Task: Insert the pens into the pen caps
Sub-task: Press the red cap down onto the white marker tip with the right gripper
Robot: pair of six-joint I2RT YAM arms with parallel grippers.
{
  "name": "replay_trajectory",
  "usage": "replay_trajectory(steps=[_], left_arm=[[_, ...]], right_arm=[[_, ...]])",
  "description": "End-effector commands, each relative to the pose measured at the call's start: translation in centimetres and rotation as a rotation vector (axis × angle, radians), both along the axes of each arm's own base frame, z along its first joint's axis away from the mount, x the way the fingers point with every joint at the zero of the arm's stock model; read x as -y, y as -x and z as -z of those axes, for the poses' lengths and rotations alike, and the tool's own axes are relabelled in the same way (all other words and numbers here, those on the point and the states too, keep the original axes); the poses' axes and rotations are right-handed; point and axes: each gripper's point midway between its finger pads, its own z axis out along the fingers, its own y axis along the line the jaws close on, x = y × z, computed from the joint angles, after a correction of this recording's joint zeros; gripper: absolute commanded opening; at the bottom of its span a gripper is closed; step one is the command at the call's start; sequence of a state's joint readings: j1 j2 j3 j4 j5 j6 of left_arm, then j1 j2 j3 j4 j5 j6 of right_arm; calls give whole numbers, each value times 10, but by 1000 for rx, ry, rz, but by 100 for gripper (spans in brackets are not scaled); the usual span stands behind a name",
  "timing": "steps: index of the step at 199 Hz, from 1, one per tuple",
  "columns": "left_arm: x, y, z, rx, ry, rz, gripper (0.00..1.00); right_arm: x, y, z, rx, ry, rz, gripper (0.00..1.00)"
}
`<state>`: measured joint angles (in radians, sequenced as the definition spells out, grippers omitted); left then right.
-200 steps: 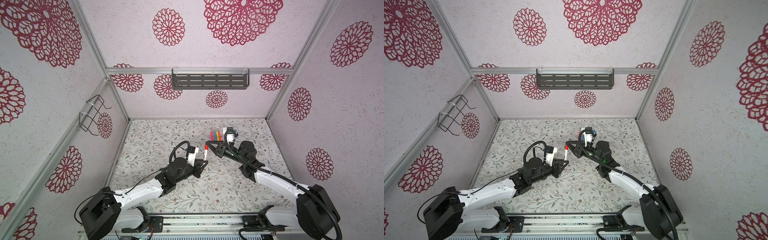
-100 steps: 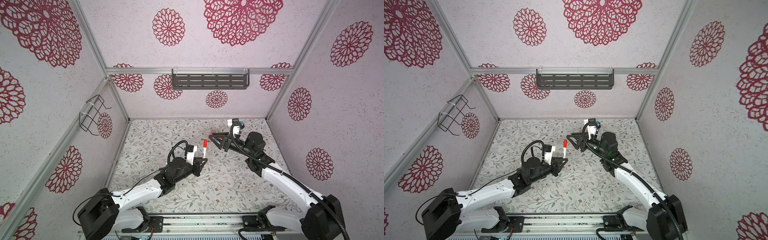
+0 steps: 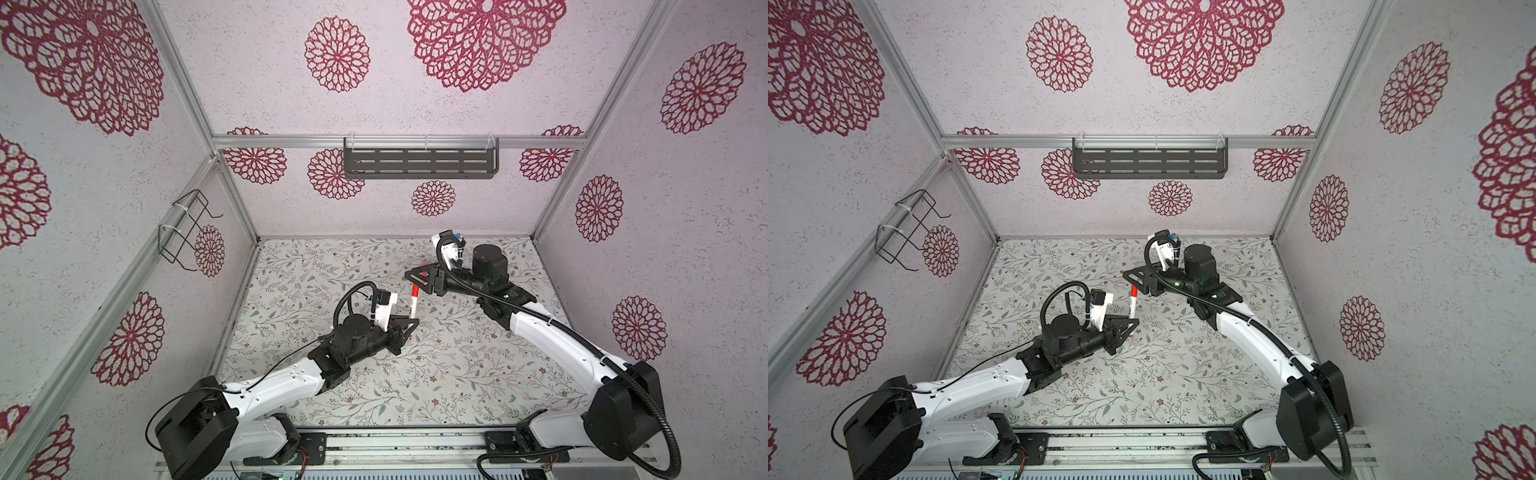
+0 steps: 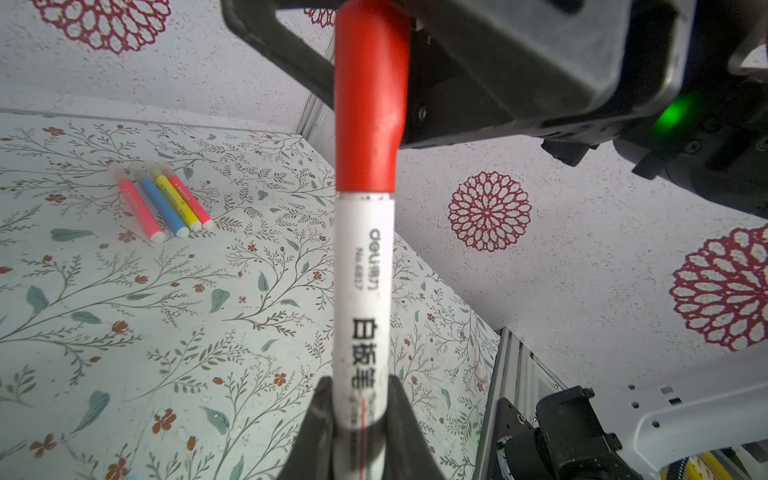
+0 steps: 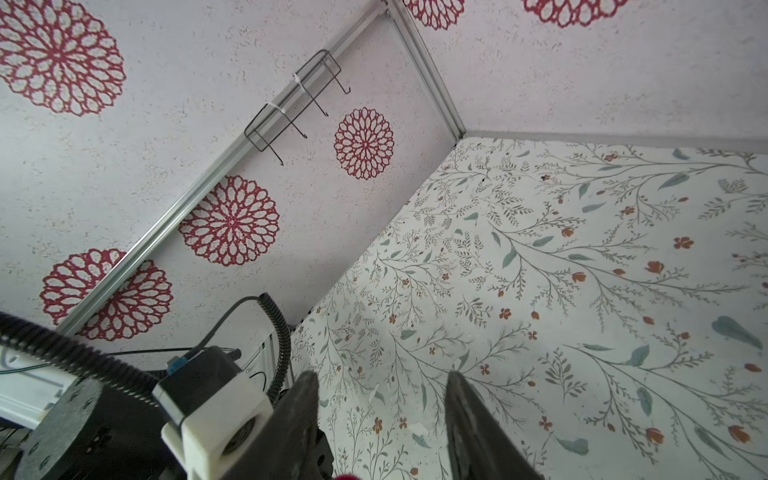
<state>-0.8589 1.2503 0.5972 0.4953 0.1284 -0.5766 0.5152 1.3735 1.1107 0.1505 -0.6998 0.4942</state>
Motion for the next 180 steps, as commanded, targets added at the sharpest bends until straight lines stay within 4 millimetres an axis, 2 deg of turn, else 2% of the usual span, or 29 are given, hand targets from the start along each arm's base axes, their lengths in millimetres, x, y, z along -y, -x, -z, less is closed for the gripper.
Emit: replay_trajectory(steps=[1, 34, 106, 128, 160, 180], left_arm=[[2, 1, -12, 32, 24, 13, 0], [2, 0, -12, 31, 25, 10, 0], [-6, -5, -26, 58, 56, -24, 0], [-11, -9, -35, 74, 90, -44, 0], [-23, -16, -55, 107, 166, -67, 0], [-32, -19, -69, 138, 216, -71, 0]], right_arm=[[-4, 14, -26, 82, -37, -65, 46], [-5, 17, -20, 78, -16, -77, 37], [-9, 25, -2, 45, 6, -93, 9], [-16, 31, 12, 14, 10, -89, 0], [-19, 35, 44, -49, 69, 20, 0], [-19, 41, 72, -107, 124, 84, 0]])
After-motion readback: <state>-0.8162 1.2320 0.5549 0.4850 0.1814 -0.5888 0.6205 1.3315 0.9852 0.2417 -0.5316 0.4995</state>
